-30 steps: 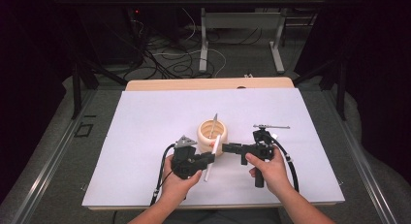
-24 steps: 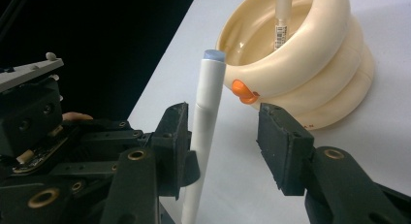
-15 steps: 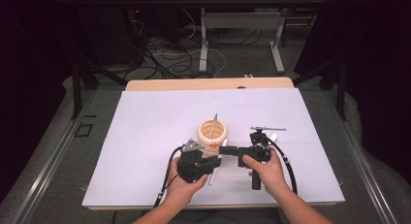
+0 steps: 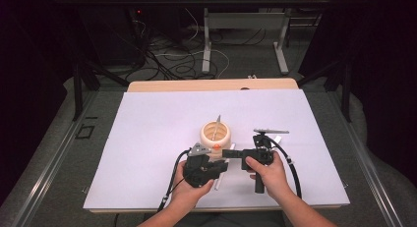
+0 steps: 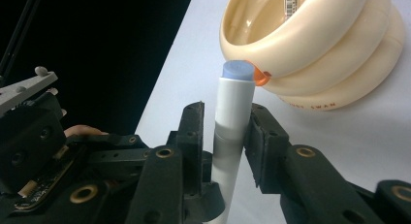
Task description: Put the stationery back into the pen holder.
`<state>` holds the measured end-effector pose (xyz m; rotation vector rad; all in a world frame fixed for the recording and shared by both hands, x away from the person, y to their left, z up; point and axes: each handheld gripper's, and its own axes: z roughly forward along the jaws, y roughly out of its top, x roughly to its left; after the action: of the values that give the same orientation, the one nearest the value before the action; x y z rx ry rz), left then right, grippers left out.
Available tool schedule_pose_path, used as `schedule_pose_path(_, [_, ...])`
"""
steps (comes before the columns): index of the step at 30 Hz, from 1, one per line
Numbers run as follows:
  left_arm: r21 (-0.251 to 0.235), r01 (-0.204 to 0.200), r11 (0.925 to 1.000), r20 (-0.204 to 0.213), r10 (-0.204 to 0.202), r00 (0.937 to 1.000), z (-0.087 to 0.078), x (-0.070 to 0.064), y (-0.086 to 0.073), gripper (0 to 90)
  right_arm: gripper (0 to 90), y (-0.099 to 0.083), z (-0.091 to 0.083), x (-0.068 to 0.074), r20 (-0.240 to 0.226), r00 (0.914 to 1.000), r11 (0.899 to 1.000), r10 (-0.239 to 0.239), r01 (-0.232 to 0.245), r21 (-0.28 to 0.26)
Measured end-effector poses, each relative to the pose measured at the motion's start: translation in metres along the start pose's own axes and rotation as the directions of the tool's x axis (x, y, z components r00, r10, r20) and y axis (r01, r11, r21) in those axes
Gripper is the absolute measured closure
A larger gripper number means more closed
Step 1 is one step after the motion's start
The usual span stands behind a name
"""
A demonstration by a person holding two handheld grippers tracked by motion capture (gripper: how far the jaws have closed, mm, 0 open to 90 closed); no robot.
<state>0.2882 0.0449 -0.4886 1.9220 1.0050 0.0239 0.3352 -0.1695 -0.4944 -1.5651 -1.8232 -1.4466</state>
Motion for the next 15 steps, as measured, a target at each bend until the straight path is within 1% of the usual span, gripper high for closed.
schedule_pose_path(1, [0.001,0.0,1.0,0.0,0.0,1.0,0.0001,-0.0001,-0.0001,78.5,72.5,-0.0001,-0.0004,-0.0012,-0.001,1.0,1.0,-0.009,0.009,0.011])
schedule_pose_path(3, [0.001,-0.001,1.0,0.001,0.001,1.0,0.0004,-0.0003,-0.0003,78.5,74.8,-0.0002,0.0001,-0.0006,0.001,1.0,1.0,0.003,-0.003,0.013])
schedule_pose_path(5, [0.001,-0.001,1.0,0.002,0.001,1.0,0.0005,-0.0003,-0.0004,78.5,76.9,-0.0003,0.0005,-0.0013,0.003,1.0,1.0,0.002,-0.002,0.014])
schedule_pose_path(15, [0.004,-0.002,1.0,0.002,0.002,1.0,0.001,0.0,-0.0007,78.5,78.0,-0.0011,0.0008,-0.001,0.008,1.0,1.0,0.003,-0.003,0.013])
